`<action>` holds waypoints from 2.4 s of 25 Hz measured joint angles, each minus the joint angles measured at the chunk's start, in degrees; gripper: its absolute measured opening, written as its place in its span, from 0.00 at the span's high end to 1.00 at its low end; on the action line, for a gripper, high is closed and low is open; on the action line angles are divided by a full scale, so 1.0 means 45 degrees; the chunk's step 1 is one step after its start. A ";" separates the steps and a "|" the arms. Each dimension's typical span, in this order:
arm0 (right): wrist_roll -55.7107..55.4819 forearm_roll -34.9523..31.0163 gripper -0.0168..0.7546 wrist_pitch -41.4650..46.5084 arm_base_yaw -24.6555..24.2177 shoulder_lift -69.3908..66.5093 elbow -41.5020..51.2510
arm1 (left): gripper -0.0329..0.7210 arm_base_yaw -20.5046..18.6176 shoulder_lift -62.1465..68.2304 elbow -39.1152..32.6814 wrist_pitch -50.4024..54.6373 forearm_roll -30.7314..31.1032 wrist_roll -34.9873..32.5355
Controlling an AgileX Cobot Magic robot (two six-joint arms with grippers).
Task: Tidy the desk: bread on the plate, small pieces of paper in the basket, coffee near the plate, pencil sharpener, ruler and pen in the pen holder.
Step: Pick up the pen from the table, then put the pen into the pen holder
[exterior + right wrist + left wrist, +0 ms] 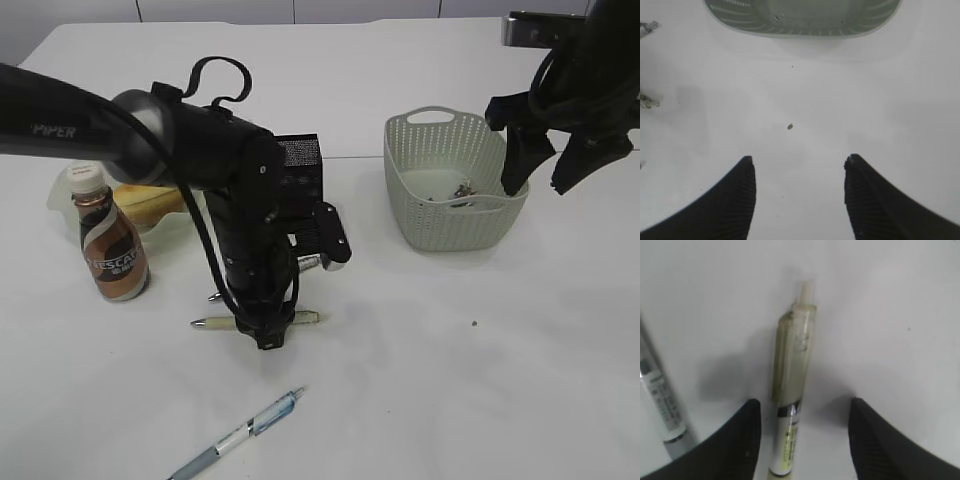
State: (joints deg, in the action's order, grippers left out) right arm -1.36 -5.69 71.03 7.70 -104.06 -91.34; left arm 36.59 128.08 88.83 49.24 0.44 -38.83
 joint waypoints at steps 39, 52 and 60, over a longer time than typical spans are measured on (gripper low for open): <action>0.0164 -0.0092 0.44 -0.0029 0.0000 0.0000 -0.0645 | 0.86 -0.0211 0.0123 0.3095 0.4408 -0.1552 0.9090; 0.0191 -0.0125 0.44 -0.0029 0.0000 0.0000 -0.0645 | 0.86 -0.0312 -0.1611 0.2636 0.2806 -0.2255 0.9239; 0.0302 -0.0125 0.44 -0.0029 0.0000 0.0000 -0.0645 | 0.86 -0.0333 -0.4392 -0.2513 -0.4943 -0.1525 0.9239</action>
State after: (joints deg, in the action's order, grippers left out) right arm 0.00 -6.25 70.90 7.70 -104.06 -94.25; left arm 35.09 108.31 77.53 27.00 -6.43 2.74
